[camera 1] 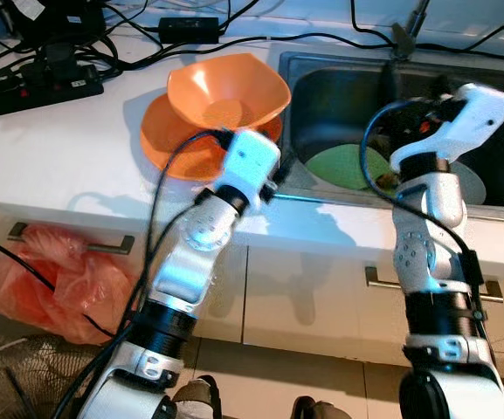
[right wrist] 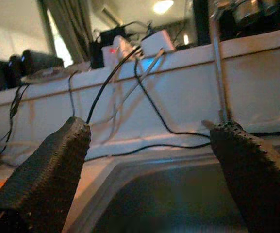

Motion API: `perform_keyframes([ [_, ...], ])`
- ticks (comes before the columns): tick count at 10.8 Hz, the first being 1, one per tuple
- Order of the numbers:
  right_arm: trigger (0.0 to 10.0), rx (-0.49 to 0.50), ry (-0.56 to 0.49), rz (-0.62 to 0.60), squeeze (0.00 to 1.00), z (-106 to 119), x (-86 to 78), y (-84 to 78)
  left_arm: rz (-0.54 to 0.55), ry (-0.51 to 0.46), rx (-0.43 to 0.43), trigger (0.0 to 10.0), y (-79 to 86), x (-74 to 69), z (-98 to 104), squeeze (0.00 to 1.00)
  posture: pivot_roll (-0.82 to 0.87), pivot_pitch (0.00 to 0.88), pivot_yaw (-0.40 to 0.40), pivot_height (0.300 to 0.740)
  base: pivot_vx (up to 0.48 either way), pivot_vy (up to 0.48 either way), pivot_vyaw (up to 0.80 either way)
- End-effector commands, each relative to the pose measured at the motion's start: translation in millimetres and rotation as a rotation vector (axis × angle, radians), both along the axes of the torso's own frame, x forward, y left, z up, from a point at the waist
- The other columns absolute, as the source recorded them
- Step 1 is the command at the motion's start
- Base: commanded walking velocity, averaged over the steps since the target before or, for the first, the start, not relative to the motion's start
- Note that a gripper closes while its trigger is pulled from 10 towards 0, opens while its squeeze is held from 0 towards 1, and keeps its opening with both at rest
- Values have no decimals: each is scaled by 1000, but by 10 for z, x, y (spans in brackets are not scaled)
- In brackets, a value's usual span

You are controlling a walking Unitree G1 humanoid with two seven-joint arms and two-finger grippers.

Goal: Kitchen organization

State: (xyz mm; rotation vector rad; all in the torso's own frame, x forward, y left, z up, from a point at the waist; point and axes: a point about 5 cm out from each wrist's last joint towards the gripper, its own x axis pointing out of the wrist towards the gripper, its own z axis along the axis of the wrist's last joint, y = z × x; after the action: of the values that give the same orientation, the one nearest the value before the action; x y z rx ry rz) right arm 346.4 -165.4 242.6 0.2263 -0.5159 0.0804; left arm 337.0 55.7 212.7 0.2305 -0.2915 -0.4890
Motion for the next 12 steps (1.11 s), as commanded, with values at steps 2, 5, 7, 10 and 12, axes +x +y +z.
perform_keyframes([
  [2,10000,-63,14,50,0,23,-78,27,2,-52,-33,10000,50,-26,188,0,182,137,-7,740,0,0,0],
  [5,10000,-218,140,97,0,-149,-119,-31,8,-100,-78,10000,134,-68,398,0,183,139,-12,740,0,0,0],
  [7,10000,-322,267,188,0,-409,-172,35,44,-137,-112,10000,258,-53,583,0,181,140,-10,740,0,0,0],
  [10,10000,-374,302,258,0,-507,-210,151,121,-111,-238,10000,513,1,752,0,191,139,-9,740,0,0,0],
  [12,10000,-385,323,285,0,-583,-216,236,247,-29,-321,10000,856,197,831,0,197,137,-4,740,0,0,0],
])
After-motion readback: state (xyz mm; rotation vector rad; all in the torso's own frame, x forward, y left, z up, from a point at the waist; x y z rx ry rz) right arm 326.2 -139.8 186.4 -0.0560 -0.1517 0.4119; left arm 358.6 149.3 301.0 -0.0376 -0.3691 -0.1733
